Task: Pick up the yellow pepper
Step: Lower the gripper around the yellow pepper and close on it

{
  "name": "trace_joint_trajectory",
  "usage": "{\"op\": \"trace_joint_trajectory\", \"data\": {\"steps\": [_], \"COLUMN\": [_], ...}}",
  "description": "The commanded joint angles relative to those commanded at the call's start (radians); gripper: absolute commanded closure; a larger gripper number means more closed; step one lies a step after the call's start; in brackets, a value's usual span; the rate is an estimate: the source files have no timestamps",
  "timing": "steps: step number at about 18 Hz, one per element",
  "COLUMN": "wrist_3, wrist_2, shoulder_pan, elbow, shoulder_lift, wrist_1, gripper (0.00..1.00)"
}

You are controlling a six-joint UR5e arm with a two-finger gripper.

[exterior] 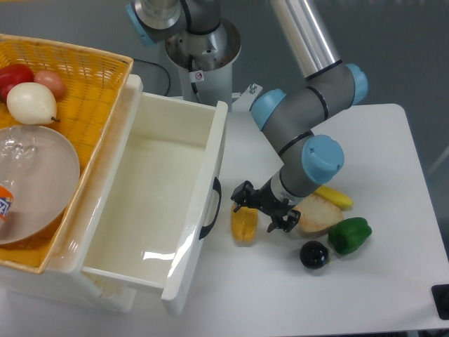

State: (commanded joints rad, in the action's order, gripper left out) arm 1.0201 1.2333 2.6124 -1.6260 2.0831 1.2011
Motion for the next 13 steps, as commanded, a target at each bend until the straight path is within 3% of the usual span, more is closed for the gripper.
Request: {"op": "trace_joint_trajectory", "data": {"steps": [13], "wrist_3": [-0.029], "wrist_2": [0.005], "shoulder_pan": [-0.012], "elbow": [0.005], "shoulder_lift": [0.011], "wrist_1": [-0.008], "gripper": [0.00]}}
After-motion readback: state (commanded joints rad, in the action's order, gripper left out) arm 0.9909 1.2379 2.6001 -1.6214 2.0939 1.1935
